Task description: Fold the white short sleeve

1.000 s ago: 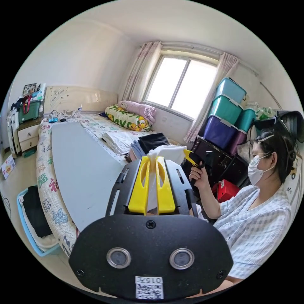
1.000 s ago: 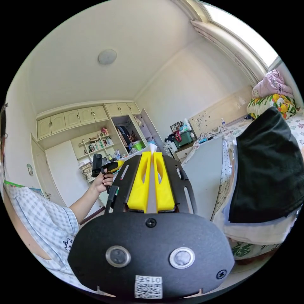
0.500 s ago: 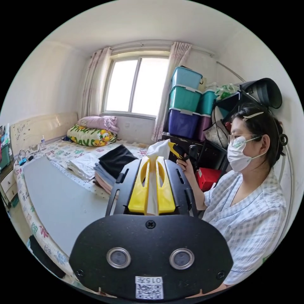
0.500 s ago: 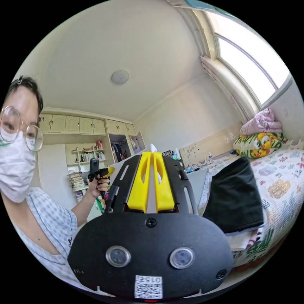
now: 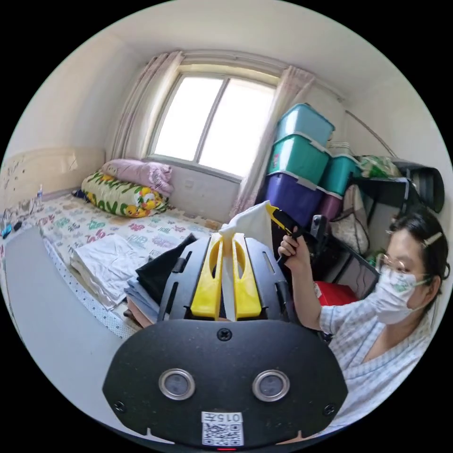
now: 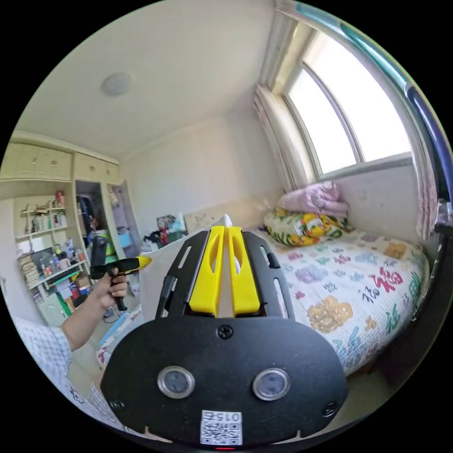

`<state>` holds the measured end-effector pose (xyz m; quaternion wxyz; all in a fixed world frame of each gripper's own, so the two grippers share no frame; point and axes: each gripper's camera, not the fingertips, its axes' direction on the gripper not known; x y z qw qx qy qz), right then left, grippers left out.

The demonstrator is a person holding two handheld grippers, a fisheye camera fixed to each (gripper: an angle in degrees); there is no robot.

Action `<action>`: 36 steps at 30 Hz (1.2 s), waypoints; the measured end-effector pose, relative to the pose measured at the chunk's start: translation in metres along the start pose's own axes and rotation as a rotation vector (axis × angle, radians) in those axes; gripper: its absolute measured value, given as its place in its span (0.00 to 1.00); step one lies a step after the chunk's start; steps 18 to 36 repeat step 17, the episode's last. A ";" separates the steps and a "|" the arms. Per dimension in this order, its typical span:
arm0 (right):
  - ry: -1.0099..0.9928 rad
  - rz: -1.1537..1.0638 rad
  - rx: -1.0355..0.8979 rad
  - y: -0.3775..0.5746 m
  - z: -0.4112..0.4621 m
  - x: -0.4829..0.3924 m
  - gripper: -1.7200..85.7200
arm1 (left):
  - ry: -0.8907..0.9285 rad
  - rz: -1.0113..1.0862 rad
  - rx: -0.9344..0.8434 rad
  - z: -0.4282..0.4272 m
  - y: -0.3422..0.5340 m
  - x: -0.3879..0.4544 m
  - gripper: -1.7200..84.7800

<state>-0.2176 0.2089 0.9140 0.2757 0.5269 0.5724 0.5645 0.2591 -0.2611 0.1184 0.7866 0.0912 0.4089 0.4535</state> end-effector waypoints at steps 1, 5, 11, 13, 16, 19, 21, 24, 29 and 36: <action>0.086 0.040 -0.070 -0.004 0.051 0.009 0.02 | -0.049 -0.057 -0.027 0.028 -0.004 -0.035 0.04; 0.307 0.106 -0.161 -0.012 0.172 -0.002 0.02 | -0.286 -0.198 -0.199 0.108 -0.009 -0.130 0.04; 0.592 -0.160 -0.293 0.006 0.302 -0.064 0.01 | -0.302 -0.261 -0.076 0.109 -0.024 -0.212 0.06; 0.655 -0.219 -0.289 0.003 0.321 -0.080 0.01 | -0.446 -0.314 -0.102 0.106 -0.029 -0.255 0.09; 0.649 -0.240 -0.345 -0.011 0.344 -0.089 0.01 | -0.454 -0.457 -0.156 0.120 -0.023 -0.317 0.14; 0.654 -0.247 -0.350 -0.013 0.348 -0.092 0.01 | -0.430 -0.480 -0.155 0.125 -0.021 -0.328 0.15; 0.654 -0.247 -0.350 -0.013 0.348 -0.092 0.01 | -0.430 -0.480 -0.155 0.125 -0.021 -0.328 0.15; 0.654 -0.247 -0.350 -0.013 0.348 -0.092 0.01 | -0.430 -0.480 -0.155 0.125 -0.021 -0.328 0.15; 0.654 -0.247 -0.350 -0.013 0.348 -0.092 0.01 | -0.430 -0.480 -0.155 0.125 -0.021 -0.328 0.15; 0.654 -0.247 -0.350 -0.013 0.348 -0.092 0.01 | -0.430 -0.480 -0.155 0.125 -0.021 -0.328 0.15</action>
